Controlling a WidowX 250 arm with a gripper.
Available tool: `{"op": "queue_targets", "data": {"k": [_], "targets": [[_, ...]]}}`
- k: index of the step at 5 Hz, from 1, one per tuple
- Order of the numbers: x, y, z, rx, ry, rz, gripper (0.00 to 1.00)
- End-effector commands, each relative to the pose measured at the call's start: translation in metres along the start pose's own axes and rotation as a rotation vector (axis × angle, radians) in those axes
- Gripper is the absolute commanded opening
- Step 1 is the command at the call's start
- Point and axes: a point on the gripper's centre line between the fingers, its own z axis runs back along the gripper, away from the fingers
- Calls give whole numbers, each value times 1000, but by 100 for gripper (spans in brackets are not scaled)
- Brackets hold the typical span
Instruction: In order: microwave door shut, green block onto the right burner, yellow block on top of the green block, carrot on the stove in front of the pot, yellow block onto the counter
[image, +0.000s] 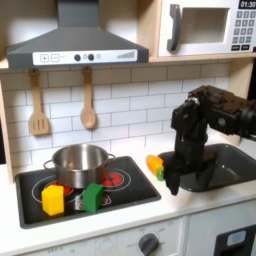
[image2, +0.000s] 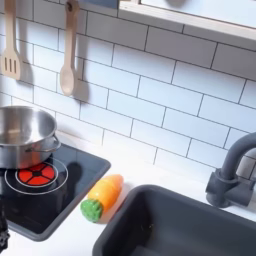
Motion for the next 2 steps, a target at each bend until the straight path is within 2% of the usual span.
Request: {"op": "queue_targets", "data": {"k": [1,2], "targets": [[14,11,3,3,-17,36,100],[25,24,1,14,-19,63,100]]}}
